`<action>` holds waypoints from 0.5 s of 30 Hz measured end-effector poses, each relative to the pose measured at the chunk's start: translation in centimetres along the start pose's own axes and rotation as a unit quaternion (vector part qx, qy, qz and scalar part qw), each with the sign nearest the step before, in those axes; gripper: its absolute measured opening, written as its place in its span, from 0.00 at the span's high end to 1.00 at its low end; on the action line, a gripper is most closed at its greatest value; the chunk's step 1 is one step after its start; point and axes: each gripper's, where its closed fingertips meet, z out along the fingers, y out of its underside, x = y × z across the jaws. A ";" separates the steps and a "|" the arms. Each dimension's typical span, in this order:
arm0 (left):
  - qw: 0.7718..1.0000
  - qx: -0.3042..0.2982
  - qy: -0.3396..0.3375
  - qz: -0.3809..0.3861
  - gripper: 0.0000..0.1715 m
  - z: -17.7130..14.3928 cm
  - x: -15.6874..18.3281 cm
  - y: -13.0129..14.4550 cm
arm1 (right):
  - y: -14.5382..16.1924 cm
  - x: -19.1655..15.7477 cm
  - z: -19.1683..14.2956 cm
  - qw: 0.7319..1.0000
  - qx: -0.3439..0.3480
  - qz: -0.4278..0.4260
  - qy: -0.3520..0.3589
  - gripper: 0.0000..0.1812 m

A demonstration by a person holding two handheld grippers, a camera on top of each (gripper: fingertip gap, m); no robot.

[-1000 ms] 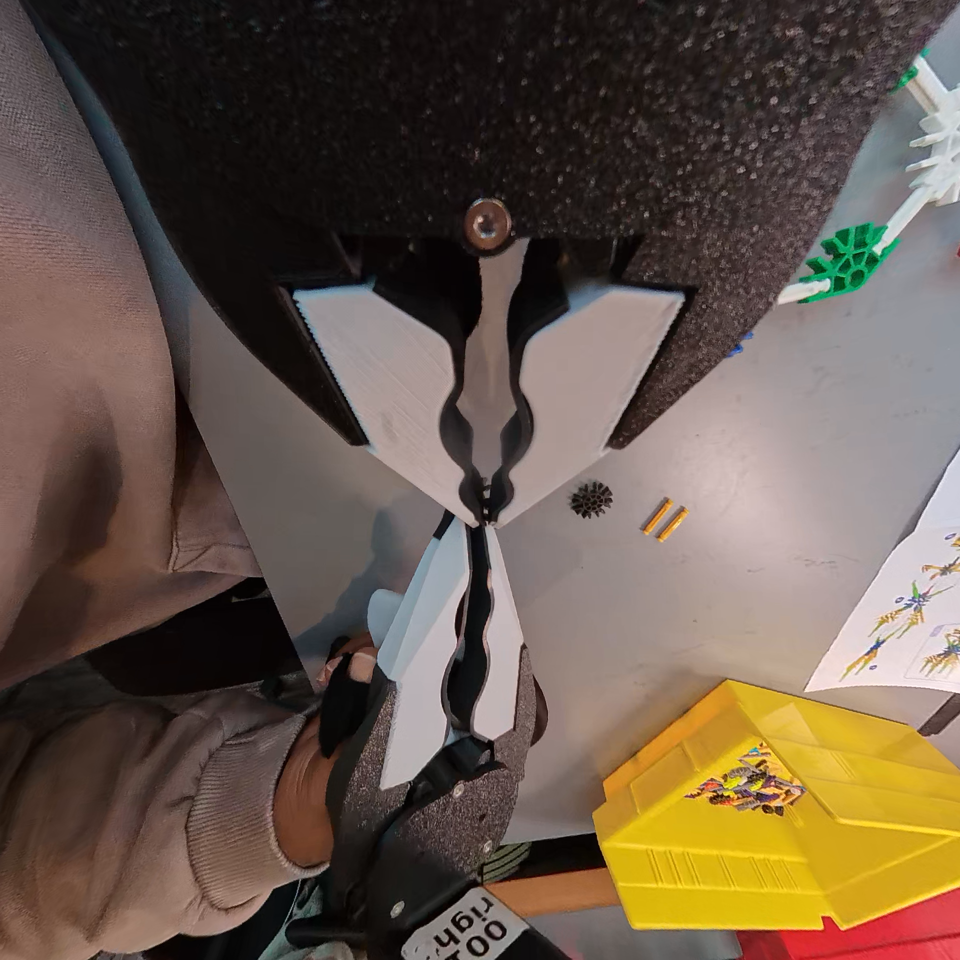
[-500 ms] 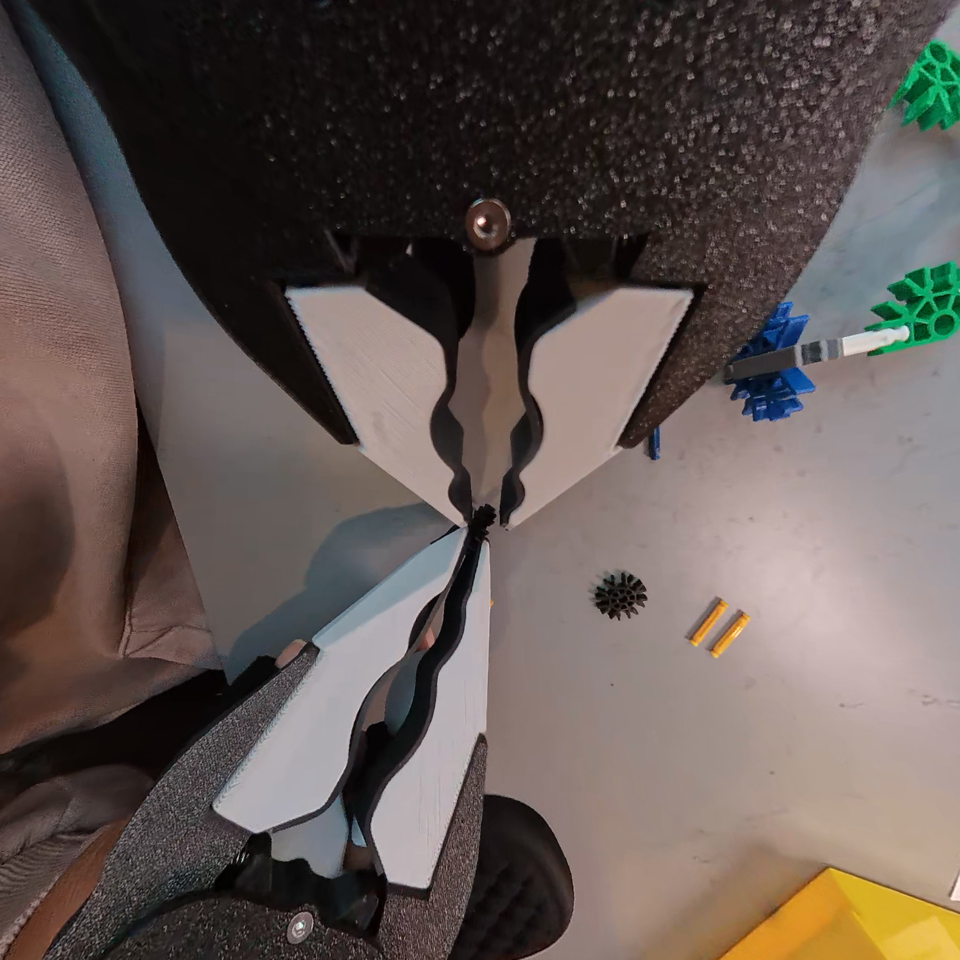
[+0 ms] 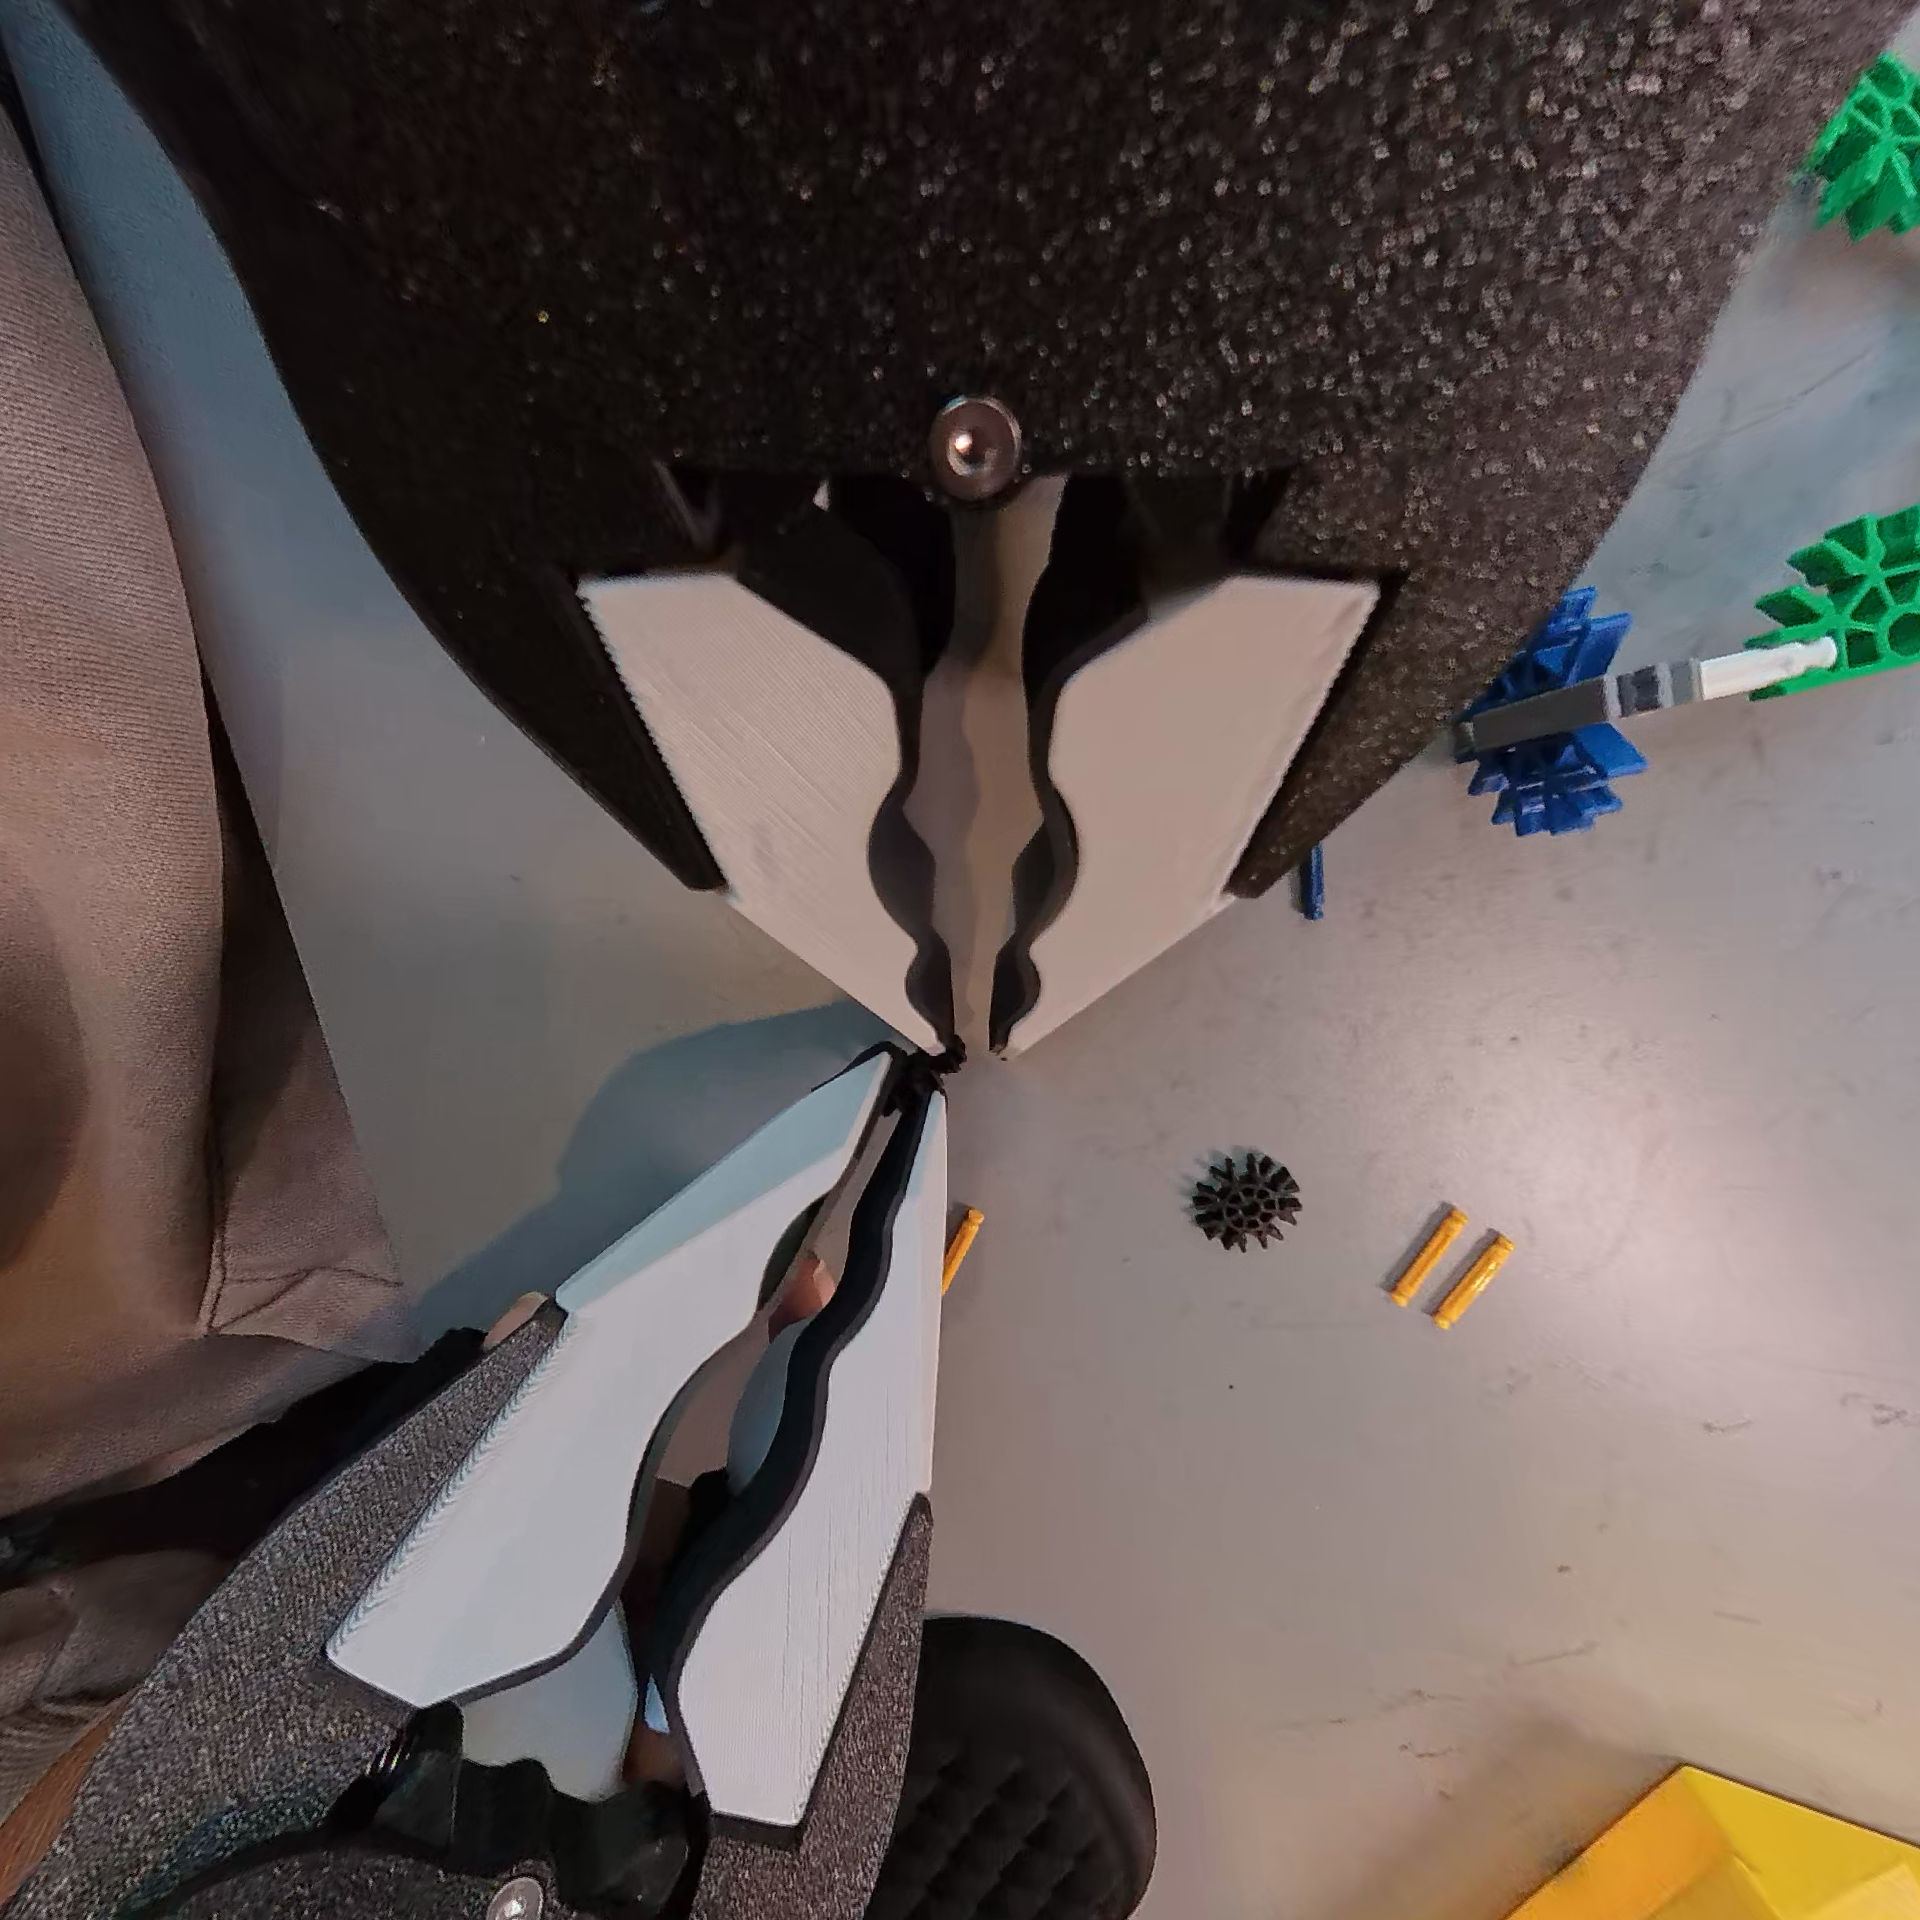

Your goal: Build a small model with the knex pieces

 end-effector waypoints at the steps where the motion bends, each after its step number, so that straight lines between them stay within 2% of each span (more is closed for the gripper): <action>1: 1.000 0.000 0.000 0.000 0.97 0.0 0.0 0.0 | 0.0 0.0 0.0 1.000 -0.001 -0.001 0.000 0.97; 15: 1.000 0.002 0.002 0.002 0.97 0.3 0.1 -0.1 | 0.6 -0.2 -0.4 1.000 -0.017 -0.008 0.003 0.95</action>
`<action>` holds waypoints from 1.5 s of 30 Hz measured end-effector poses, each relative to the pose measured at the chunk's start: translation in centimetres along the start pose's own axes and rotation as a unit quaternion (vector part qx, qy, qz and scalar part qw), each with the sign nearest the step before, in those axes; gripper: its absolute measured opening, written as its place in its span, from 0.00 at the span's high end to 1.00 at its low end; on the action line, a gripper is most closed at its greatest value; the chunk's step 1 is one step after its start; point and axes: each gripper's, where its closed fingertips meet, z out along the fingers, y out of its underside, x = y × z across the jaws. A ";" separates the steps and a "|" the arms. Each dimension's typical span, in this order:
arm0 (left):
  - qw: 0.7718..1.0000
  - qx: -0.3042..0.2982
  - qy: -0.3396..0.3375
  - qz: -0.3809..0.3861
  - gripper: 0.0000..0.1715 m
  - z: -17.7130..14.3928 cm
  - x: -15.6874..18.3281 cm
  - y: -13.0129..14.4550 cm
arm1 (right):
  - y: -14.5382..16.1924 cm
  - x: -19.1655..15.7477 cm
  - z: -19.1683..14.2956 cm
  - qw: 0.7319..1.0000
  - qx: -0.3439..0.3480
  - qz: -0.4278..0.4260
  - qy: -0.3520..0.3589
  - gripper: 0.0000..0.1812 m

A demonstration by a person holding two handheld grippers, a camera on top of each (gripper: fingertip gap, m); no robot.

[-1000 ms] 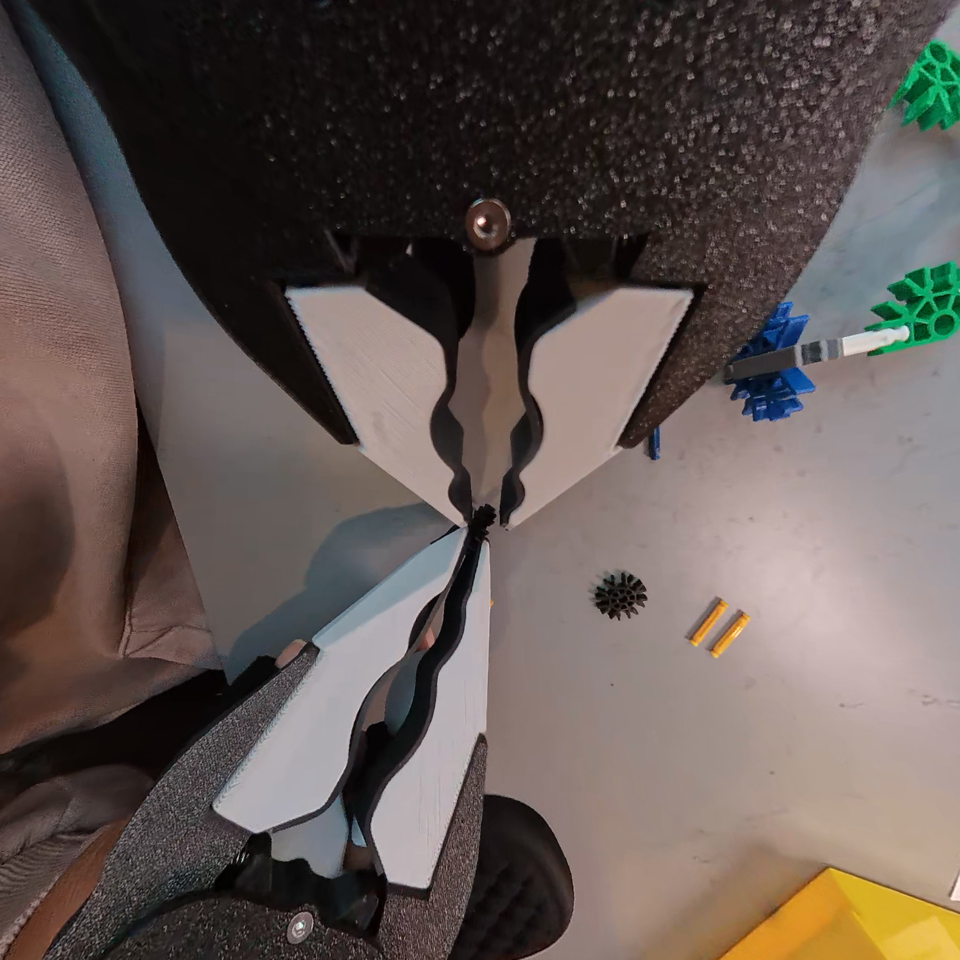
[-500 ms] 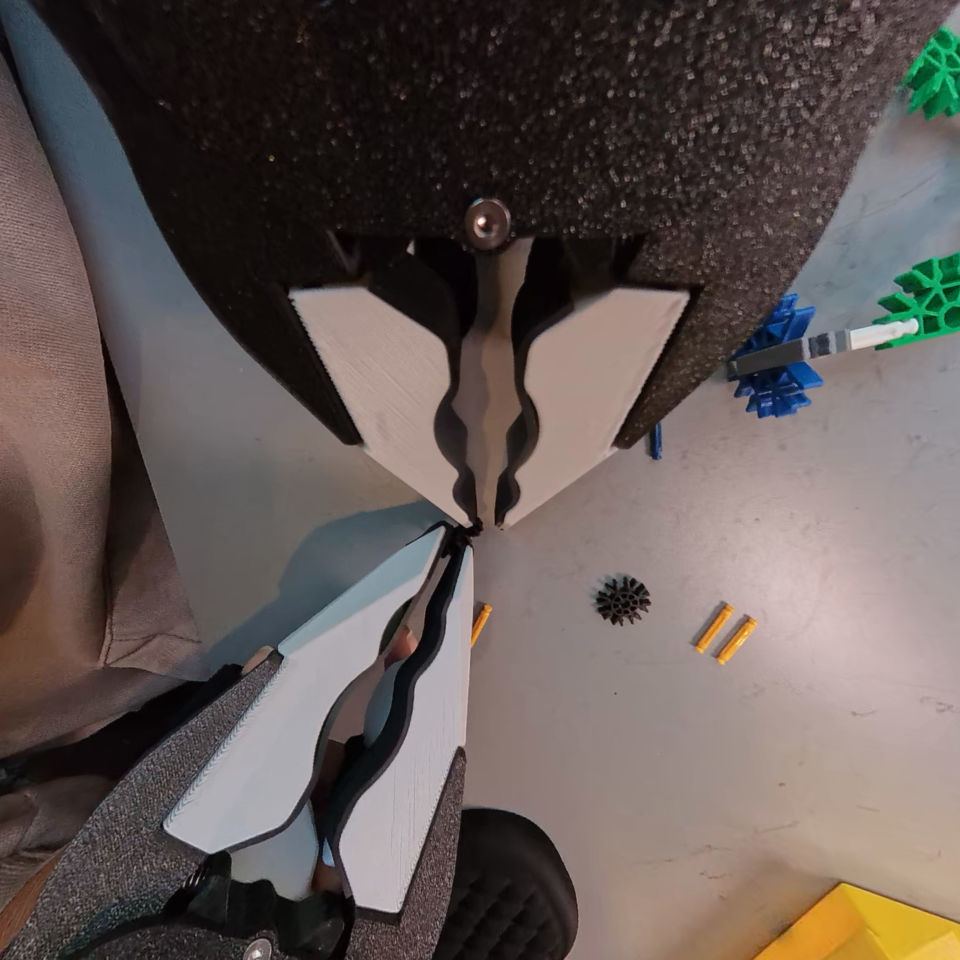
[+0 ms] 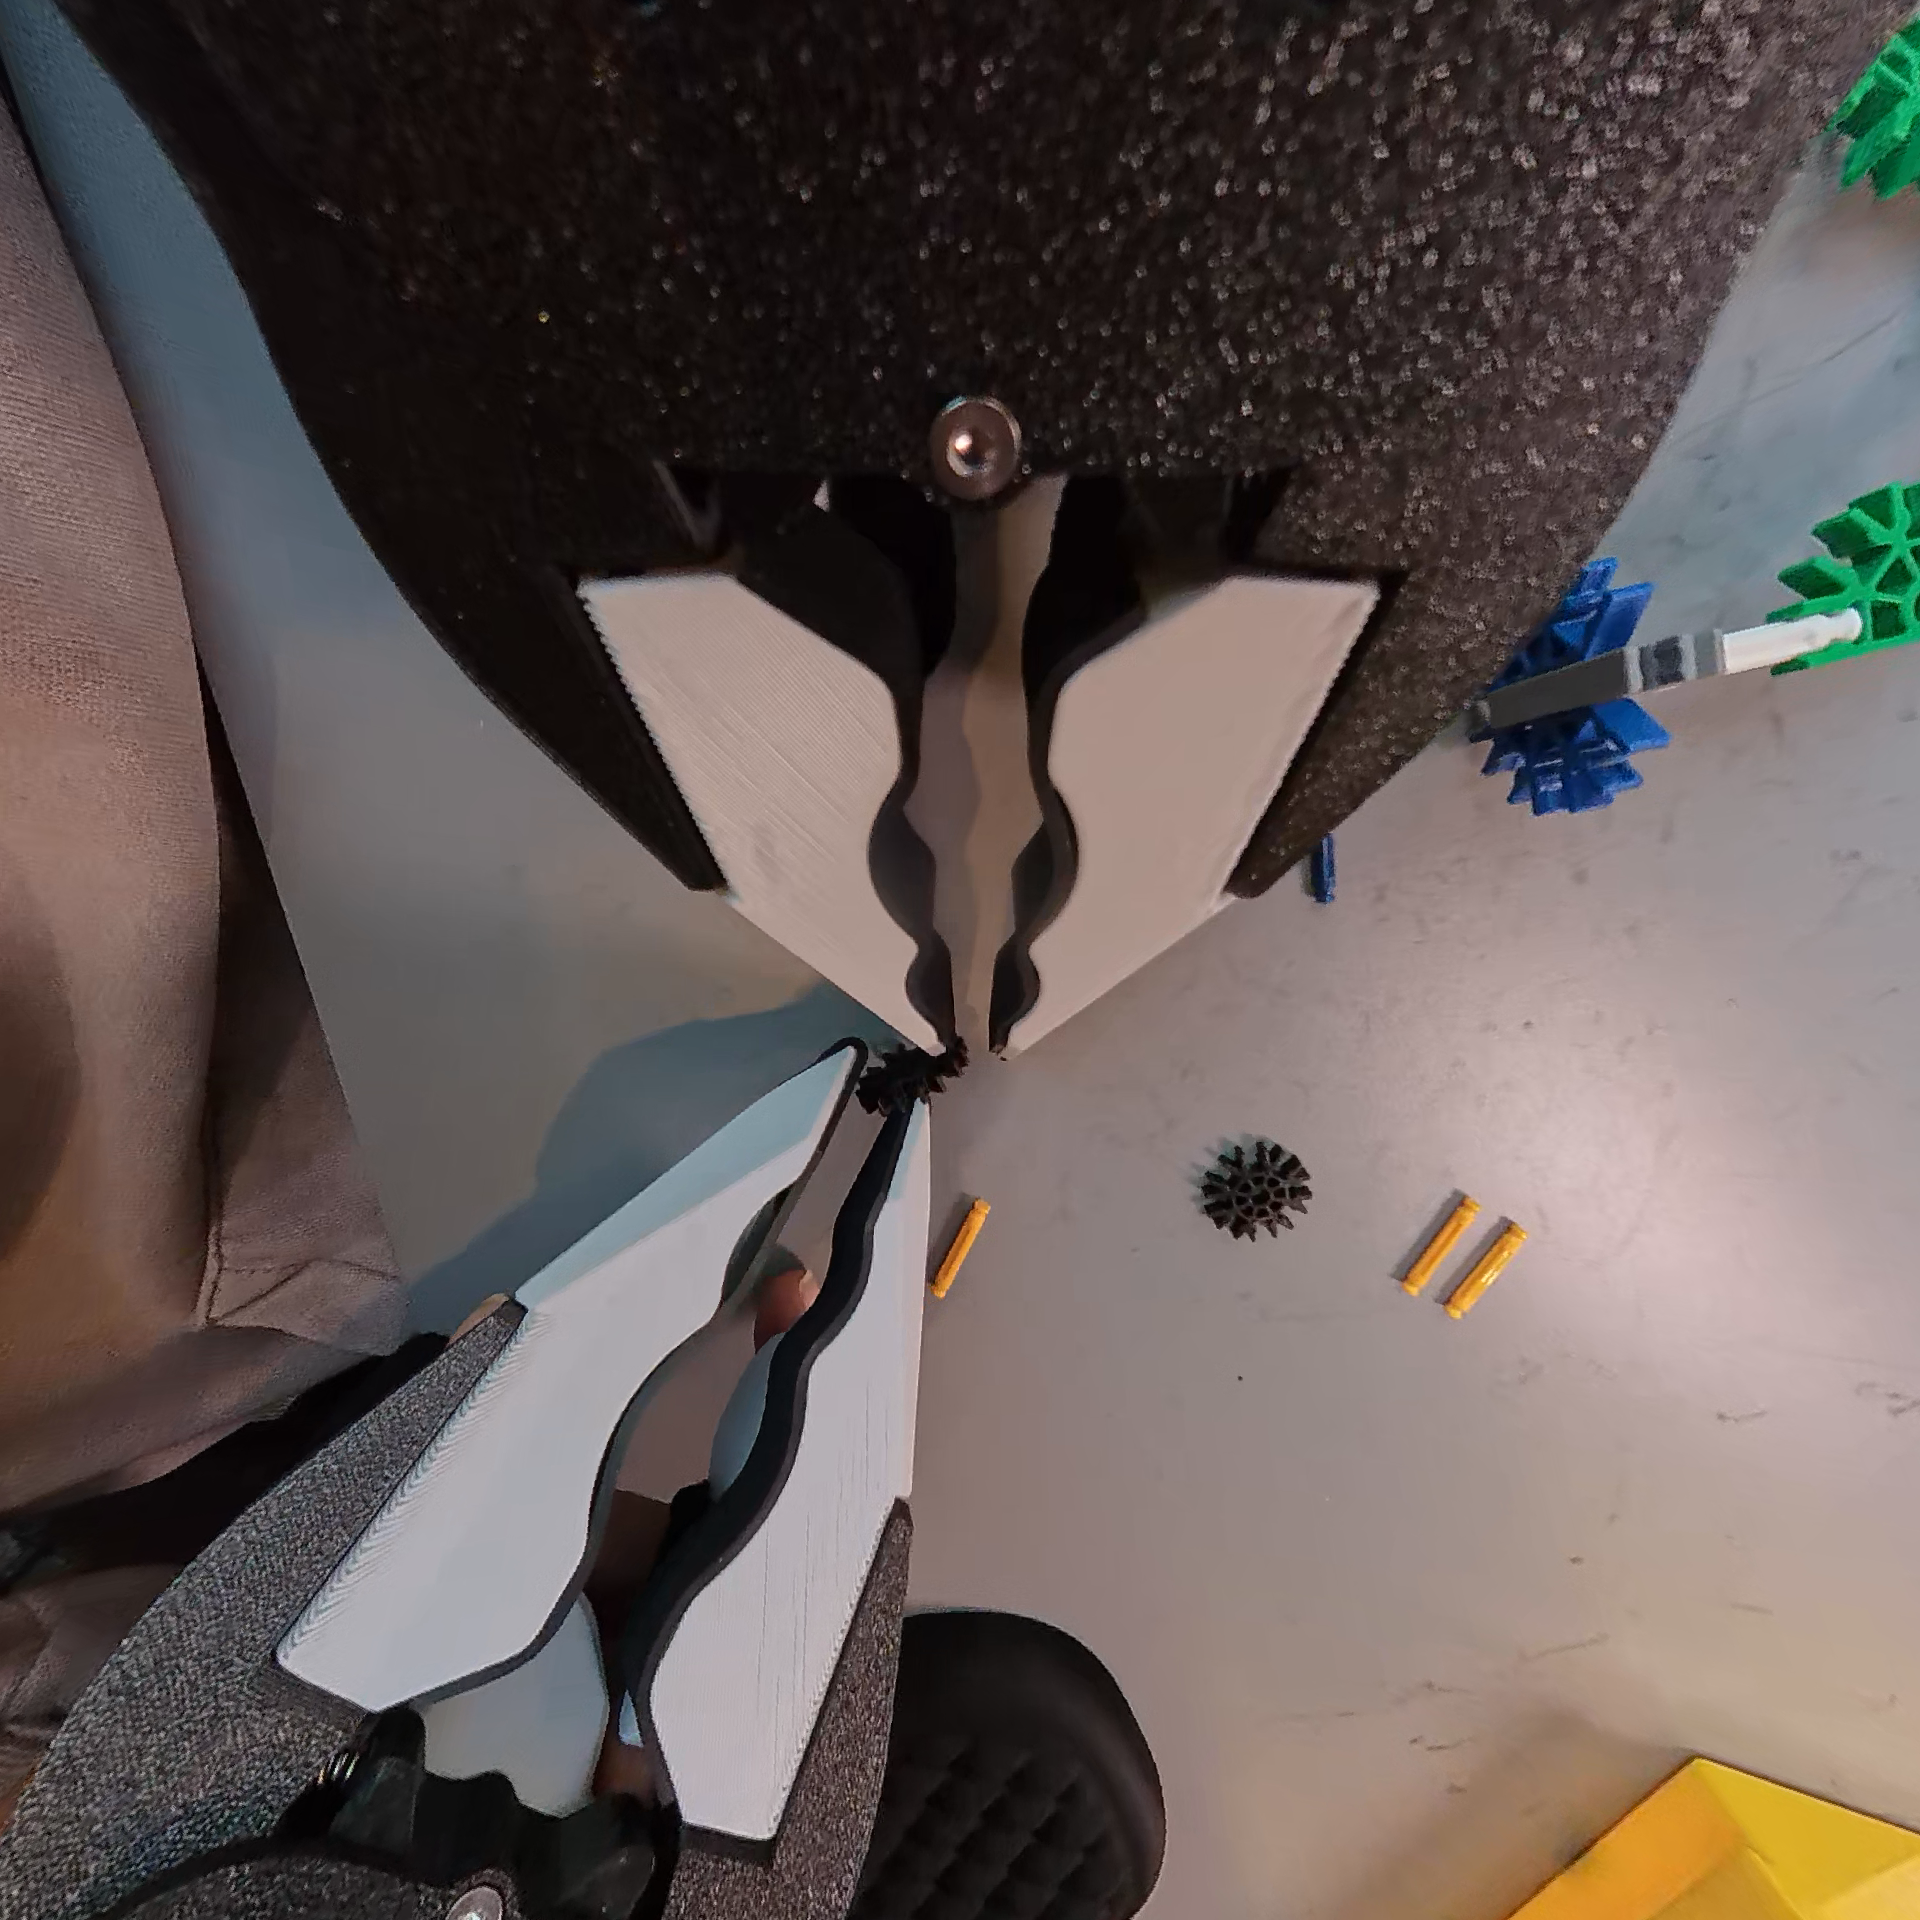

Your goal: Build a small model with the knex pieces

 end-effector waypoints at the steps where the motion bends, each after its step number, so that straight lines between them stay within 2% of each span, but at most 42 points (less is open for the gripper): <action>1: 1.000 -0.001 0.000 0.001 0.97 0.1 0.0 0.0 | 0.0 0.0 0.0 1.000 0.000 0.000 -0.001 0.95; 10: 1.000 0.000 -0.005 -0.003 0.97 0.0 -0.2 0.0 | 0.2 -0.1 -0.6 1.000 -0.001 0.002 -0.009 0.94; 14: 0.999 0.012 -0.029 -0.008 0.97 -0.6 -1.2 -0.3 | 0.3 1.4 -2.5 1.000 0.006 -0.025 -0.003 0.93; 18: 0.996 0.057 -0.064 -0.034 0.95 -2.4 -3.1 -1.5 | 2.7 4.2 -3.1 0.997 -0.051 -0.048 0.015 0.91; 22: 0.990 0.094 -0.084 -0.058 0.94 -4.0 -4.6 -2.2 | 3.0 4.2 -2.6 0.996 -0.067 -0.059 -0.004 0.91; 26: 0.989 0.100 -0.087 -0.061 0.94 -4.4 -4.8 -2.3 | 3.0 4.1 -1.8 0.994 -0.083 -0.071 -0.017 0.94; 30: 0.990 0.101 -0.085 -0.047 0.94 -4.5 -4.4 -2.6 | 2.9 3.7 -1.6 0.993 -0.090 -0.069 -0.035 0.99; 36: 0.992 0.109 -0.052 -0.035 0.94 -4.0 -2.8 -3.2 | 3.1 3.7 -2.3 0.995 -0.070 -0.065 -0.031 0.99; 40: 0.993 0.120 -0.015 -0.008 0.94 -3.6 -0.8 -3.9 | 1.2 3.3 -4.5 0.995 -0.019 -0.091 -0.024 0.99; 45: 0.988 0.147 0.040 0.021 0.91 -3.4 2.2 -5.1 | -1.8 1.0 -6.6 0.983 0.044 -0.171 -0.040 0.99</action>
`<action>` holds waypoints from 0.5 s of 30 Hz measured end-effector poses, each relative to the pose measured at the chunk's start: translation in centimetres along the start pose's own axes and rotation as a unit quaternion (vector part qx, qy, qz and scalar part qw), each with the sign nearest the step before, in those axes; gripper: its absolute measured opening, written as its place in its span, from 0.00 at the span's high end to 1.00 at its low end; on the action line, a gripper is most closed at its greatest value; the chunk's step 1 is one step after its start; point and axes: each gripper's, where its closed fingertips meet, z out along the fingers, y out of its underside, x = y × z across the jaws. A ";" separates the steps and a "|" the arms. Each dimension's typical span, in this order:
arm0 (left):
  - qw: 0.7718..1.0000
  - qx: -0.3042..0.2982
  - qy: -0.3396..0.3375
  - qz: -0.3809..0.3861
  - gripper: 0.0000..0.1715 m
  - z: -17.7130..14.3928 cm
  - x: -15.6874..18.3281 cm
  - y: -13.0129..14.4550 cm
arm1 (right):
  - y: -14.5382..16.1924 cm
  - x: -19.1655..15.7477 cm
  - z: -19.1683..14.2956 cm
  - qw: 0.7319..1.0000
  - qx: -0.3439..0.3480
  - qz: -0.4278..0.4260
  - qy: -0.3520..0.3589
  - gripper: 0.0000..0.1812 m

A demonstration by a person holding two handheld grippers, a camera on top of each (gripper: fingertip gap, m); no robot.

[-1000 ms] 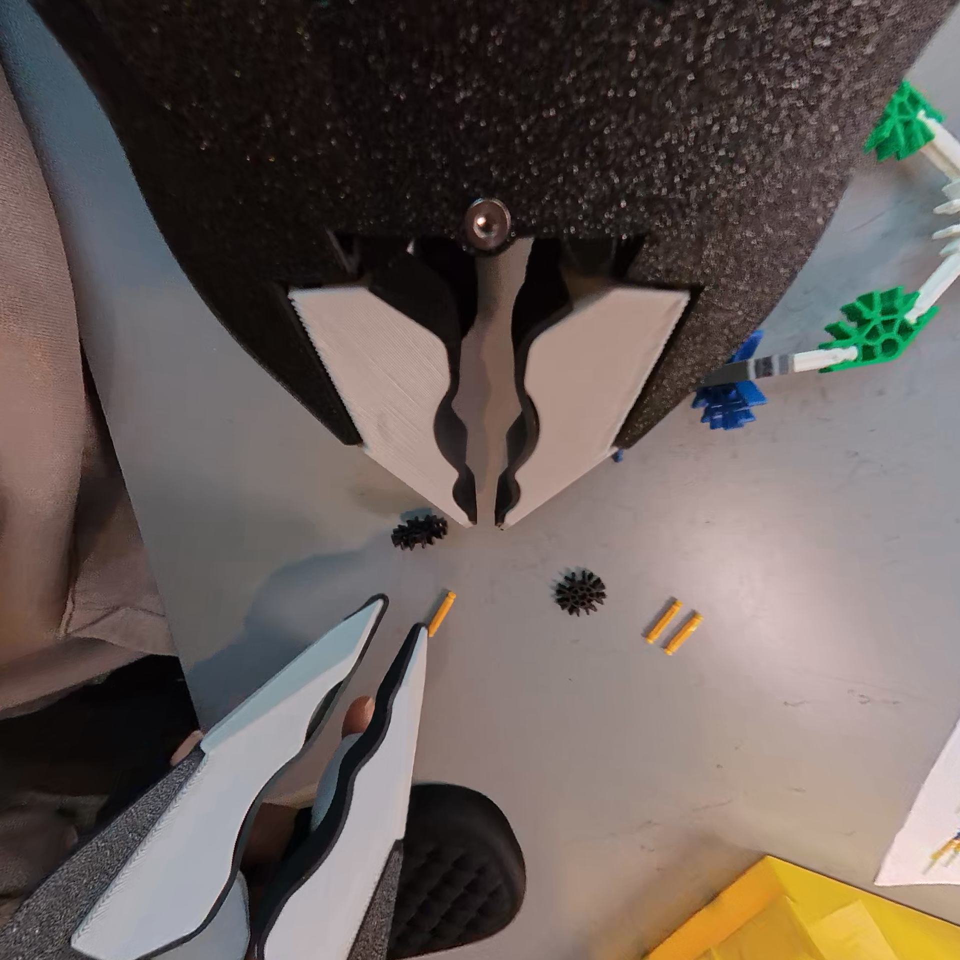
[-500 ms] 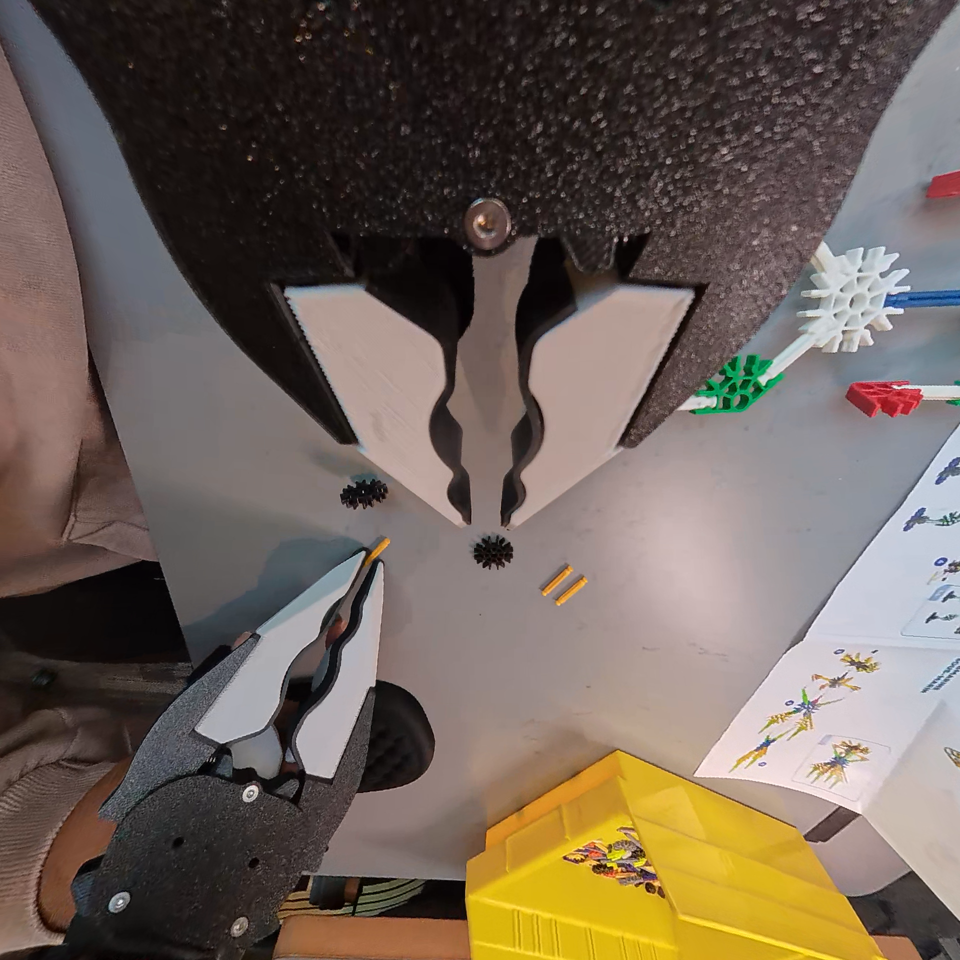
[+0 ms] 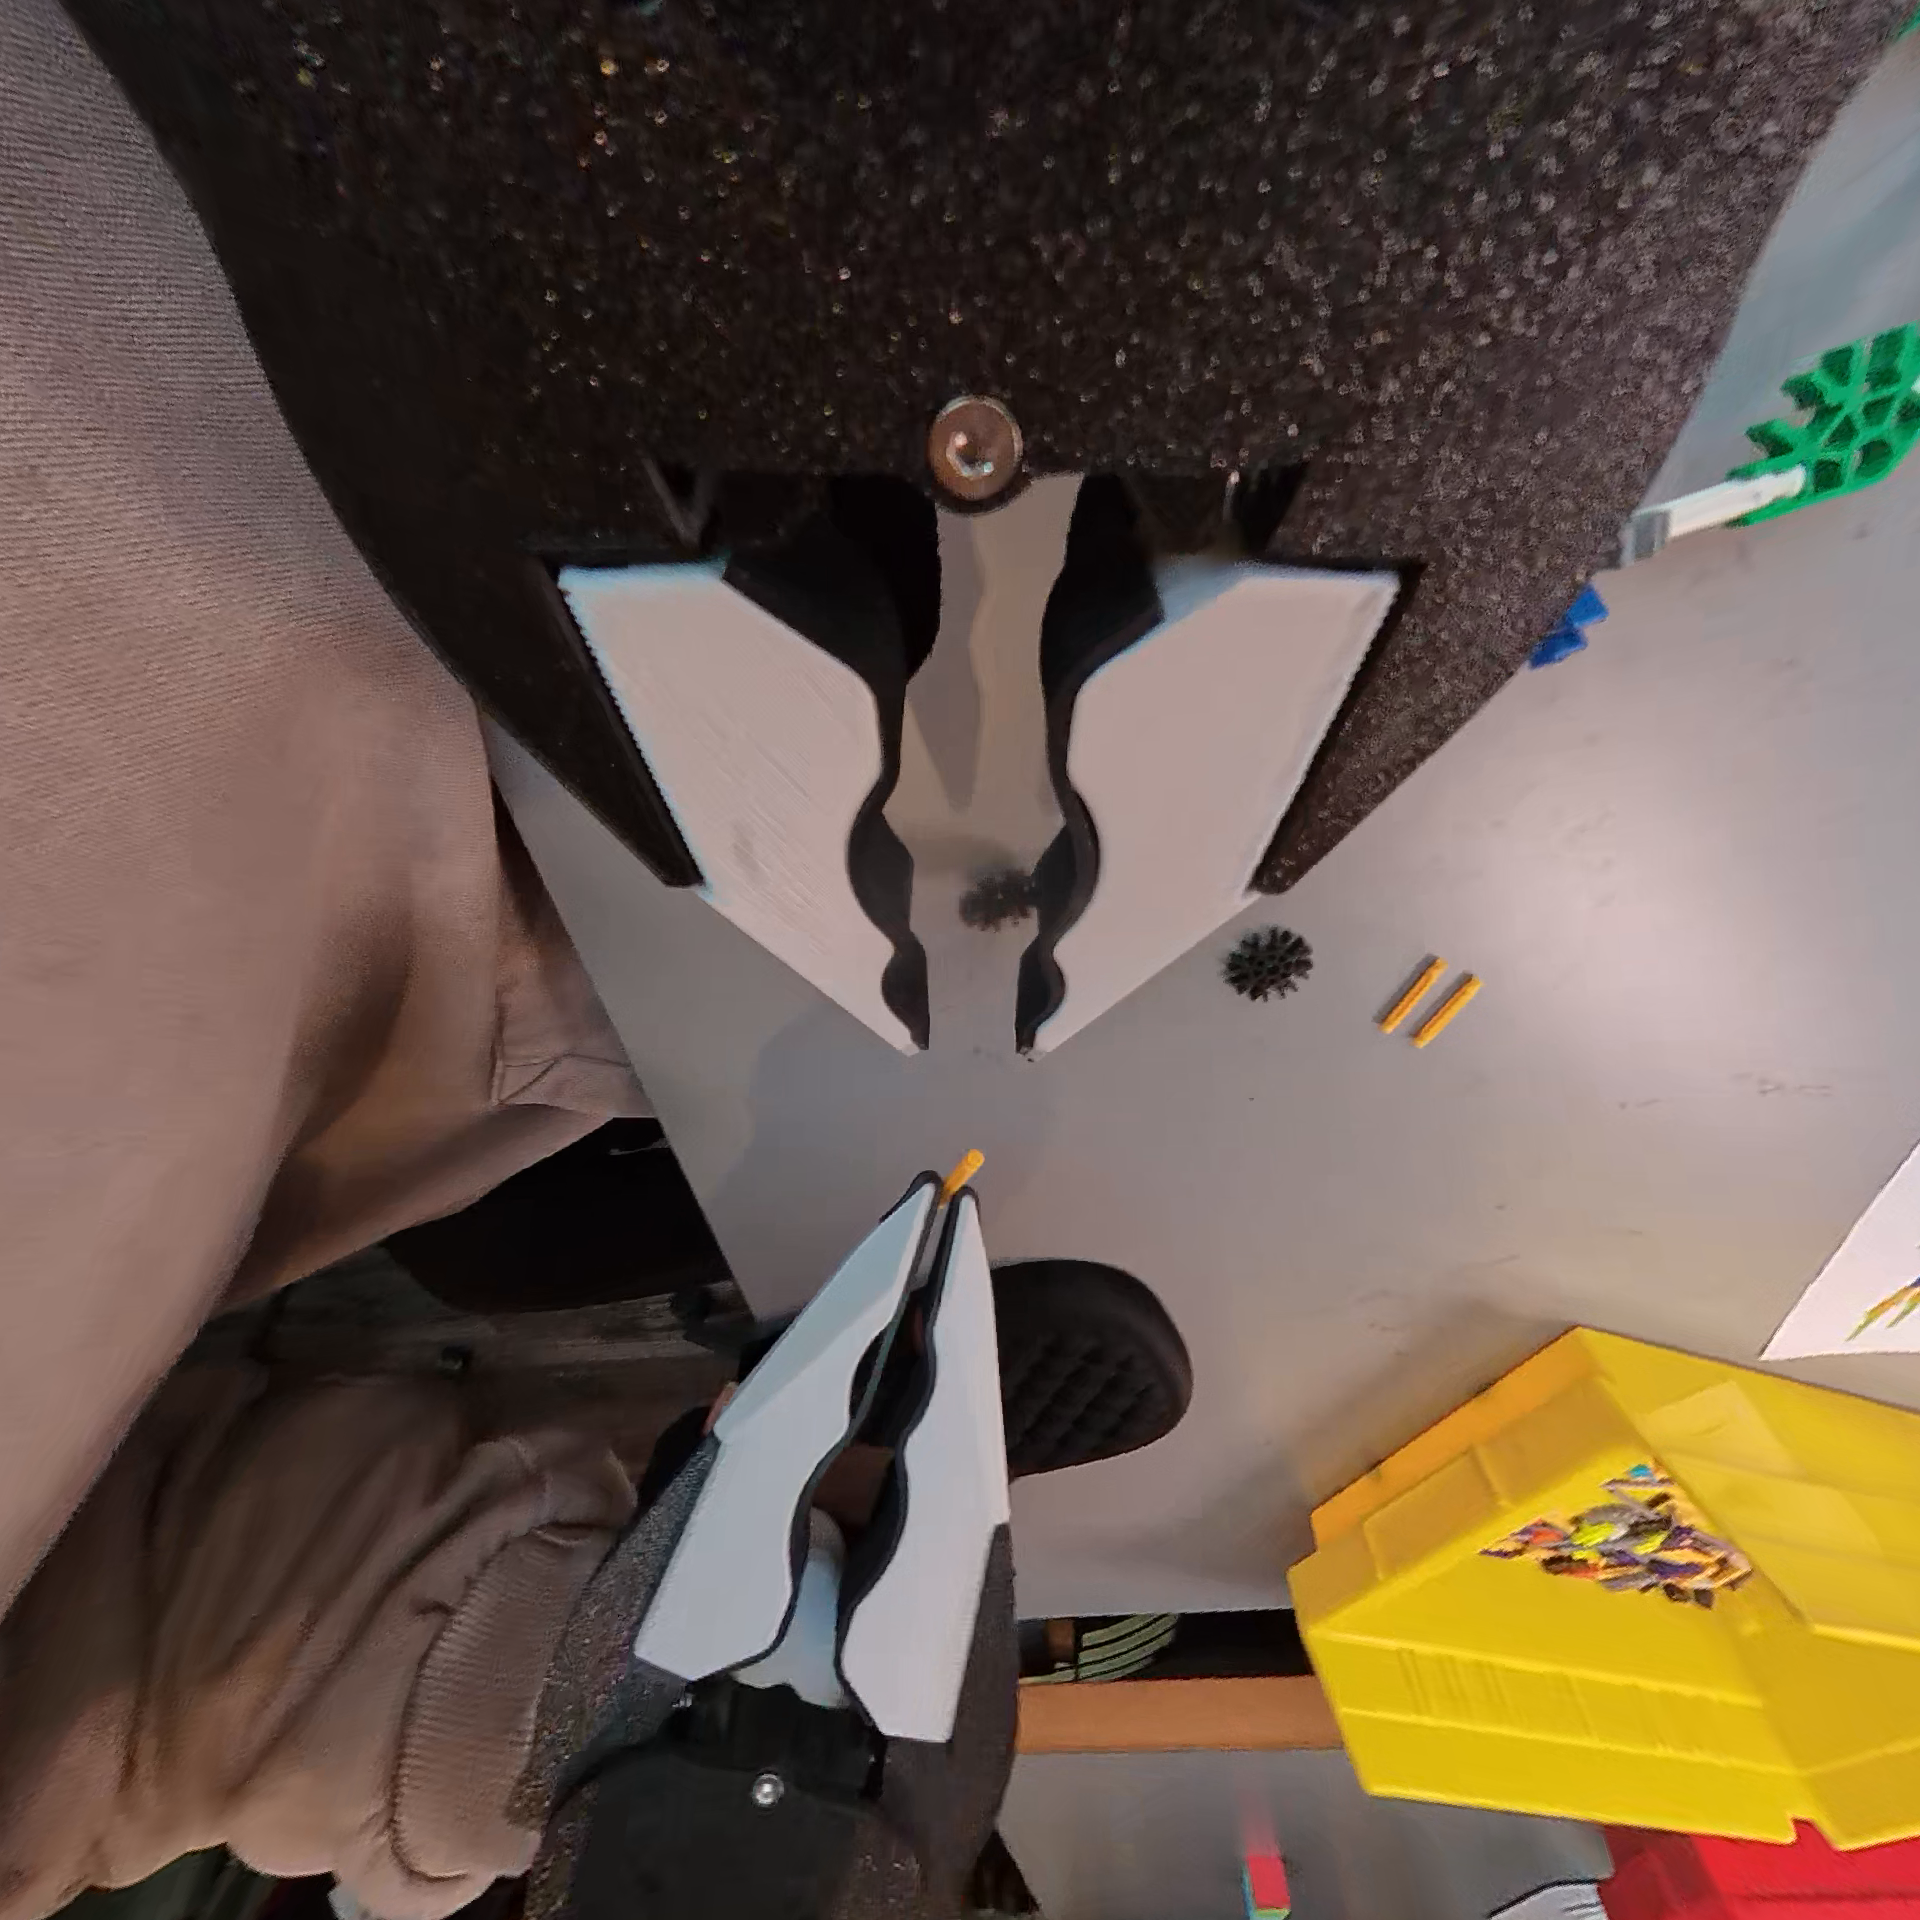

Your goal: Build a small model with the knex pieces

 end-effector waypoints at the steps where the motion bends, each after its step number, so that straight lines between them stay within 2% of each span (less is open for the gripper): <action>1: 1.000 0.005 0.010 0.006 0.91 0.1 0.6 -0.2 | -0.3 -0.3 0.1 1.000 0.002 -0.016 -0.001 0.99; 5: 1.000 0.000 0.016 0.025 0.91 0.4 1.3 -0.2 | -0.8 -1.3 0.6 0.999 -0.001 -0.045 -0.015 0.99; 10: 0.999 -0.006 0.026 0.018 0.96 0.3 1.6 0.1 | -0.6 -1.6 1.3 0.999 -0.003 -0.049 -0.023 0.99; 15: 1.000 -0.014 0.019 0.017 0.96 0.3 1.2 0.5 | -0.9 -1.8 1.7 0.998 -0.001 -0.057 -0.036 0.99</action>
